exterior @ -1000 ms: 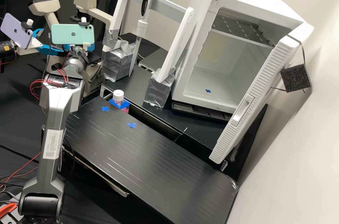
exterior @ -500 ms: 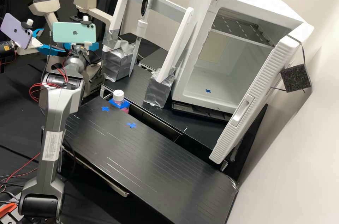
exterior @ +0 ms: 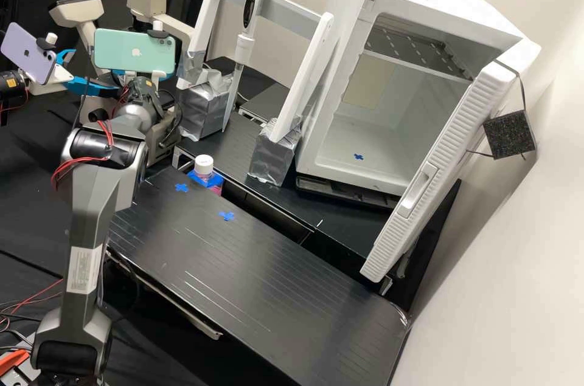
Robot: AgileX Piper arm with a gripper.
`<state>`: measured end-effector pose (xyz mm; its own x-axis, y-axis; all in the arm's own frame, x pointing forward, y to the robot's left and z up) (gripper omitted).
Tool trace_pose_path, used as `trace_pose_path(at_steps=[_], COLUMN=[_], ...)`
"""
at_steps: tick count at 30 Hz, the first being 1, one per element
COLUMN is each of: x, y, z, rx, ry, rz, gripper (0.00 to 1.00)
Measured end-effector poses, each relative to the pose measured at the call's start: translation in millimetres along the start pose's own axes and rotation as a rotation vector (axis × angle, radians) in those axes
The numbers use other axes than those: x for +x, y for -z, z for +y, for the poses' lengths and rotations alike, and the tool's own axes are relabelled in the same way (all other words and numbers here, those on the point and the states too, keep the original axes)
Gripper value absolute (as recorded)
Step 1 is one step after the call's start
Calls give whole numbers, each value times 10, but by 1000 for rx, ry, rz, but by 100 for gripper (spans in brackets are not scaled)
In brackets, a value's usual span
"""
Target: Move the petri dish to the microscope
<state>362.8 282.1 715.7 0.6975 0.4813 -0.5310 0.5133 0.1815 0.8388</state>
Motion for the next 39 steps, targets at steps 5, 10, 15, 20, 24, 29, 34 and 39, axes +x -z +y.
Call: trace_pose_path(at_steps=[5,10,15,20,24,29,34,39], x=[-492,-1117,-1639,-2121,-2425,-2784,-3037,-3203], y=[-96,-113,-81,-85,-85,-162,-255,-258], z=[52,56,-49,-225,-335,-536,-659,-657], rx=[-32,-54,-79,-102,-108,-66,5,40], ry=[-9,-38,-59,-85,-133,-237,-407,-535], rz=[42,89,136,182,183,175,171,160], gripper=[100,100,100,100,100,100,100,100])
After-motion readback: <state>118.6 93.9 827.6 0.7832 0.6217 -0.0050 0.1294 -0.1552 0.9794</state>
